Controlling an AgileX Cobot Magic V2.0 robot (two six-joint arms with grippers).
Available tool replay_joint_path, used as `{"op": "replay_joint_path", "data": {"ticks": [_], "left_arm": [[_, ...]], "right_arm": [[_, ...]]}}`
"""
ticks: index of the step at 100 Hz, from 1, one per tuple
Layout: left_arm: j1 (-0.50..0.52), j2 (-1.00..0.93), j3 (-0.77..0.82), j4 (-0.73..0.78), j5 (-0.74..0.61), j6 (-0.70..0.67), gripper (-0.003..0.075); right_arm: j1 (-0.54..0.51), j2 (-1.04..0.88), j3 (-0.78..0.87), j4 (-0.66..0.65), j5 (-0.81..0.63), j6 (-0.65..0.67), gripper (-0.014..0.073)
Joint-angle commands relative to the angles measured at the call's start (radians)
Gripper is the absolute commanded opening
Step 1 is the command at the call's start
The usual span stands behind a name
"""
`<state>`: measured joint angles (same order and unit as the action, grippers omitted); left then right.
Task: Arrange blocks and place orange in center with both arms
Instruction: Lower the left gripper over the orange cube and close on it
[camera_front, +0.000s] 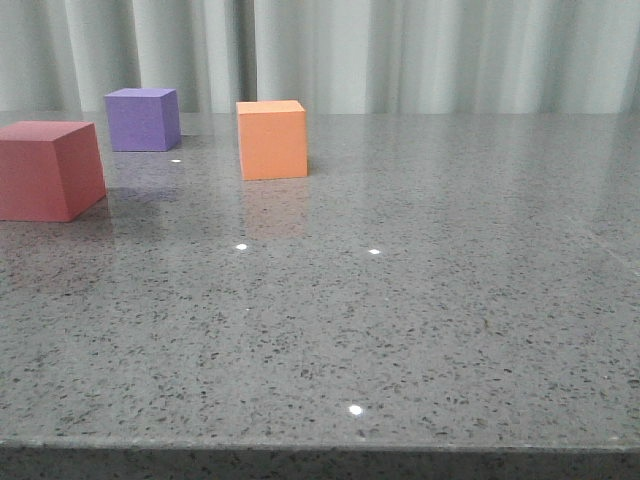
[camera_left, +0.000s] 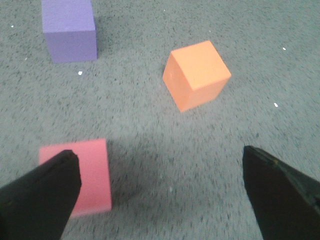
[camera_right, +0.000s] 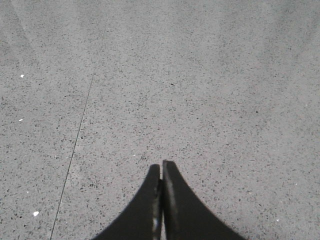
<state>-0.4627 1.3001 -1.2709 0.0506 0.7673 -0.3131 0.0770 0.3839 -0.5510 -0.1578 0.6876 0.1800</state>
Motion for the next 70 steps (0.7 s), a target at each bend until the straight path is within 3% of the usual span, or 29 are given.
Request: {"op": "replay_joint_path", "data": {"ticks": [1, 29, 45, 70], "left_arm": [[-0.066, 0.06, -0.105, 0.12, -0.056, -0.132, 0.0615], [-0.238, 0.35, -0.382, 0.522, 0.151, -0.387, 0.0615], [-0.26, 0.436, -0.485, 0.509, 0.157, -0.387, 0.0615], [-0.26, 0.469, -0.502, 0.484, 0.103, -0.387, 0.0615]], "right_arm": [[-0.007, 0.004, -0.026, -0.016, -0.073, -0.009, -0.011], [-0.007, 0.004, -0.026, -0.016, -0.073, -0.009, -0.011], [-0.007, 0.004, -0.026, -0.016, -0.073, -0.009, -0.011], [-0.007, 0.004, -0.026, -0.016, -0.073, -0.009, -0.011]]}}
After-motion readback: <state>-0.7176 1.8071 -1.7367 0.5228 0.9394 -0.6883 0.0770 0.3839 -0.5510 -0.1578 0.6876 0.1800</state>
